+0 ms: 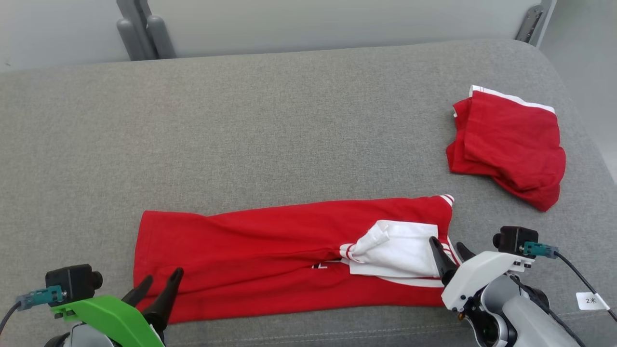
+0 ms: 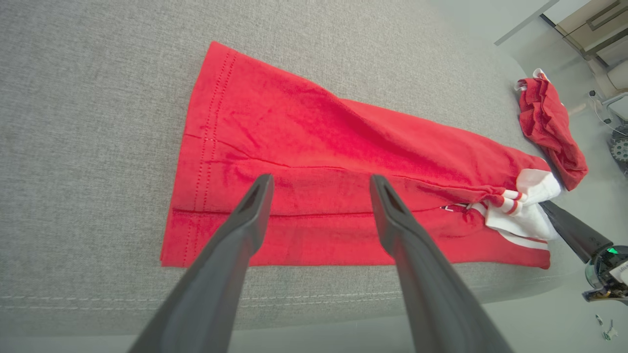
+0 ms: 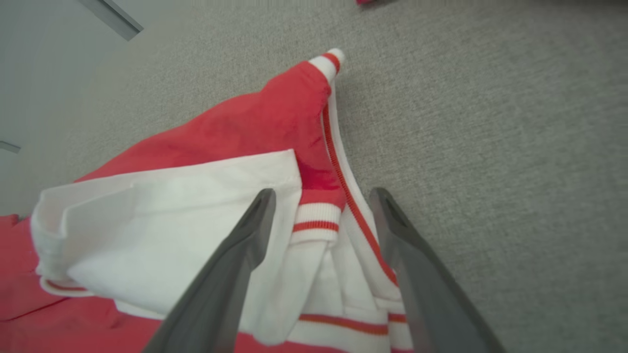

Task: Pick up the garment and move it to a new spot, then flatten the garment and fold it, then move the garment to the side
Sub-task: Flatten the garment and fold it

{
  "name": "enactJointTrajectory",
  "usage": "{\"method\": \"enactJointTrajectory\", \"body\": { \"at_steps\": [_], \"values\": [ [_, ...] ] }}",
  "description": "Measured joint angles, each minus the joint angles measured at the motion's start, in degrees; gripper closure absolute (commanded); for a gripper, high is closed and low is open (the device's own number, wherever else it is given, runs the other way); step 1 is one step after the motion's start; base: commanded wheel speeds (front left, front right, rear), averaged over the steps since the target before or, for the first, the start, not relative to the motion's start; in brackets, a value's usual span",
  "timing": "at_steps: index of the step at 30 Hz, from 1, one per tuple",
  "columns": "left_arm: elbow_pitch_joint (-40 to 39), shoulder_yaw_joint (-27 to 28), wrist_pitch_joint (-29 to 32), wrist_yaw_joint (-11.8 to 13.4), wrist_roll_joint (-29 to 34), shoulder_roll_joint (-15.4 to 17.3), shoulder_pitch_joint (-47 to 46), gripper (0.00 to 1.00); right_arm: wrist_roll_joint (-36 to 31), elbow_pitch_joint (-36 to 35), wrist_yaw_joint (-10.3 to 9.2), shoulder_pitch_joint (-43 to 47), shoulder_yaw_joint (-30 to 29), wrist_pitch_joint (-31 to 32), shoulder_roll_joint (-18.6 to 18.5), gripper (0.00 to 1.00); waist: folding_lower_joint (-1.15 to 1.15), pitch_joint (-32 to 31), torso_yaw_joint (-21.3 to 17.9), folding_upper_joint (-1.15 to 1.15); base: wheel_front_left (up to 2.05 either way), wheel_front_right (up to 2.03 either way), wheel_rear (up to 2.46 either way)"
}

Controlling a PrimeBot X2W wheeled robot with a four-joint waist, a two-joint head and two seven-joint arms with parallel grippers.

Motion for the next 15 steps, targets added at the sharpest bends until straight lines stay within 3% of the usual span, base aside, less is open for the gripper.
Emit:
{"method": "enactJointTrajectory", "body": {
  "at_steps": [15],
  "values": [
    [-2.2,1.3,-1.1,0.6,0.0,-0.6,5.0,0.0,5.3,-6.3,1.05,9.4,-2.1,-4.3,4.7,0.0,0.0,-2.7,-4.5,0.0,0.0,0.0,0.0]
  ]
}}
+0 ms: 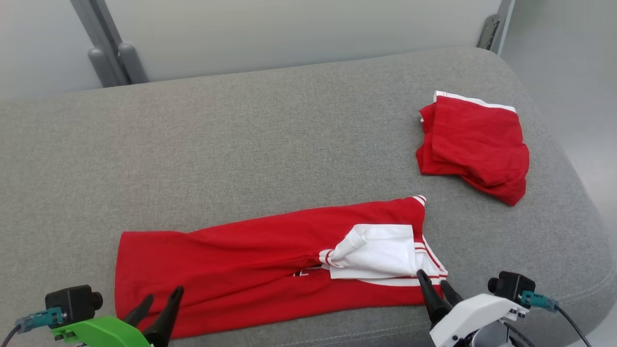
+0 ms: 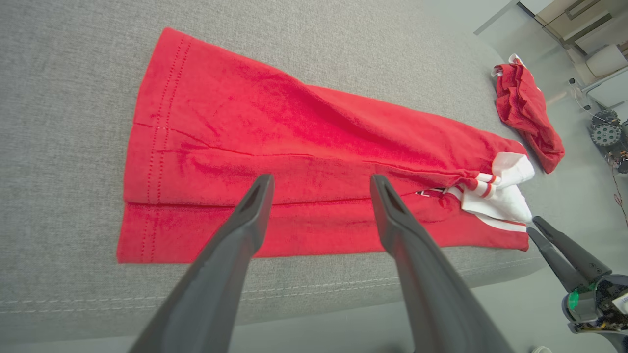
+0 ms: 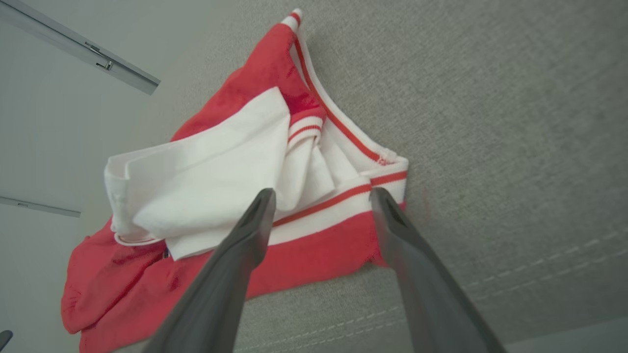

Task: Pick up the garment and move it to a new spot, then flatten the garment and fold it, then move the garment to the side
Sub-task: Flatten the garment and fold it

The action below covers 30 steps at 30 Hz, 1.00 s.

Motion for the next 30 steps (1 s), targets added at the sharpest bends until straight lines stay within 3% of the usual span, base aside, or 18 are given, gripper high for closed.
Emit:
{"method": "enactJointTrajectory", "body": {
  "at_steps": [5,18,30],
  "values": [
    [-1.4,-0.2,0.0,0.0,2.4,0.6,0.1,0.0,3.3,-0.5,1.25,4.2,-0.4,-0.5,0.5,0.0,0.0,0.1,-1.4,0.0,0.0,0.0,0.0],
    [-3.8,0.0,-1.0,0.5,7.5,1.6,0.1,0.0,10.0,0.7,8.62,7.1,-0.3,-1.6,2.0,0.0,0.0,-1.1,-1.3,0.0,0.0,0.0,0.0],
    [-5.3,0.1,-2.2,1.0,11.2,1.5,0.5,0.0,13.5,4.2,10.96,7.3,-0.7,-2.2,2.3,0.0,0.0,-2.1,0.1,0.0,0.0,0.0,0.0]
  ]
}}
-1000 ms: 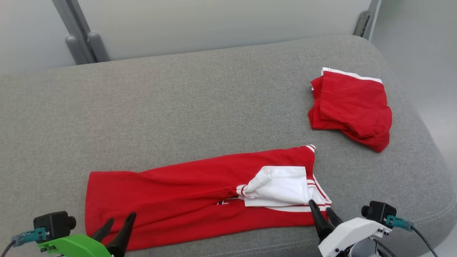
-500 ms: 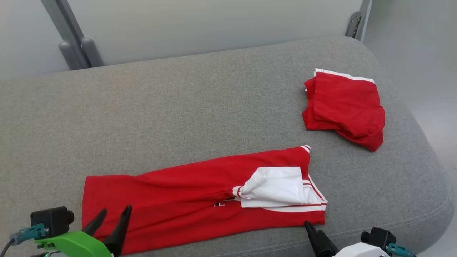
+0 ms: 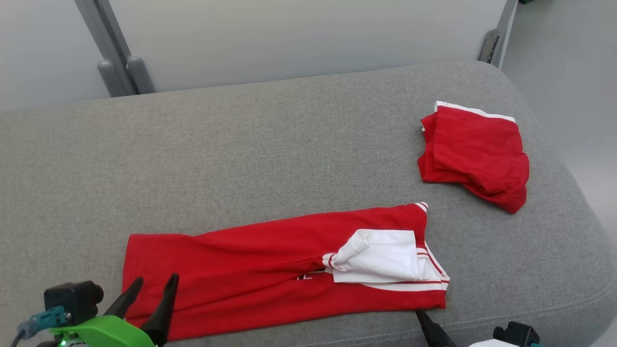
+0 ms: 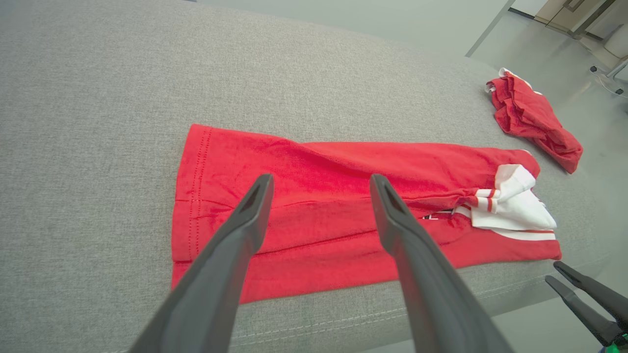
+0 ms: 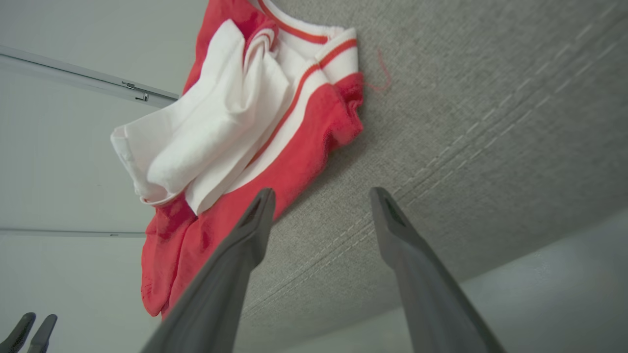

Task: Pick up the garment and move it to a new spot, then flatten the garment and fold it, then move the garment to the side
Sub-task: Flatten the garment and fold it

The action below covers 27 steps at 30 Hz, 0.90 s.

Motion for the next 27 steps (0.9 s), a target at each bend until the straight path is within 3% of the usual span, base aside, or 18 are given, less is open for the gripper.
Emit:
{"method": "enactJointTrajectory", "body": {
  "at_steps": [15,27],
  "values": [
    [3.0,4.5,-8.0,0.0,7.2,-4.3,4.0,0.0,2.5,3.8,1.24,-4.9,0.5,-0.8,0.4,0.0,0.0,1.1,2.1,0.0,0.0,0.0,0.0],
    [5.9,7.2,-12.6,0.0,9.6,-8.0,5.5,0.0,5.9,4.9,1.98,-7.4,2.0,-1.3,0.4,0.0,0.0,1.8,2.1,0.0,0.0,0.0,0.0]
  ]
}}
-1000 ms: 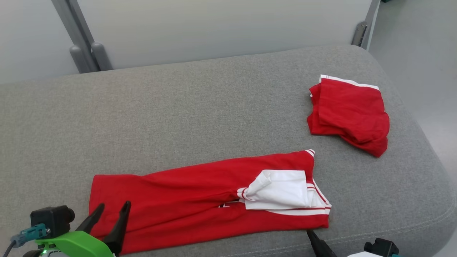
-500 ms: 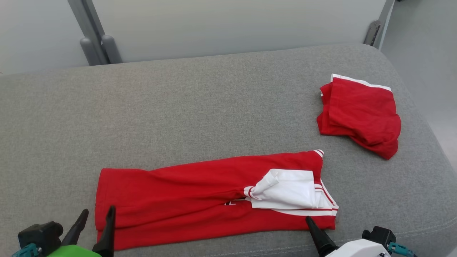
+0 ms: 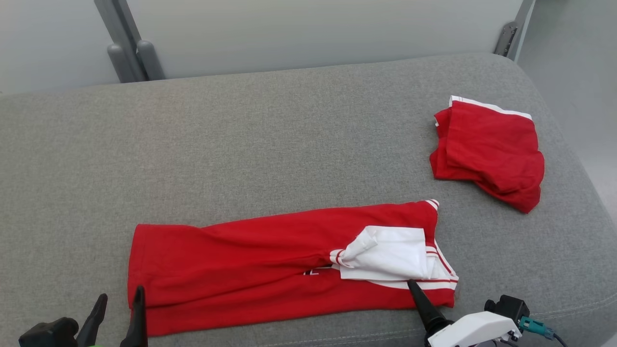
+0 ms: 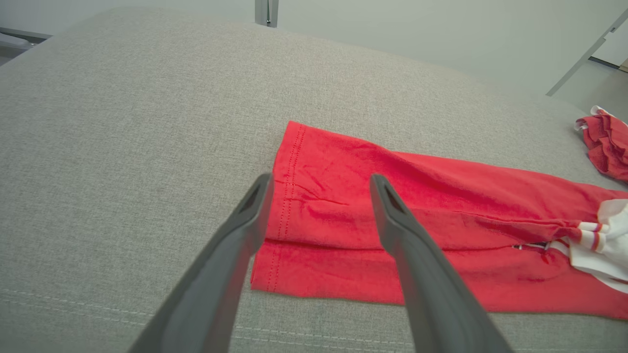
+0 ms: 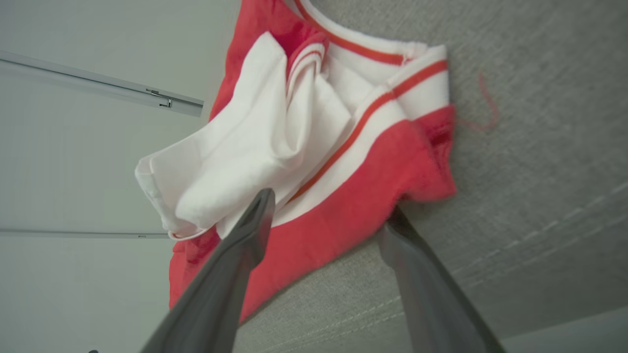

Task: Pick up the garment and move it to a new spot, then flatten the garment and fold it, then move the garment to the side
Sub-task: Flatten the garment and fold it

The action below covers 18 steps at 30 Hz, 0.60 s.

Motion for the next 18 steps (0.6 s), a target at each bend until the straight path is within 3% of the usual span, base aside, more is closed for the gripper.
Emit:
{"method": "enactJointTrajectory", "body": {
  "at_steps": [18],
  "values": [
    [1.9,0.2,-3.8,0.0,2.9,-2.2,0.2,0.0,4.7,-3.6,0.24,-1.9,3.0,-2.5,0.0,0.0,0.0,0.6,-0.1,0.0,0.0,0.0,0.0]
  ]
}}
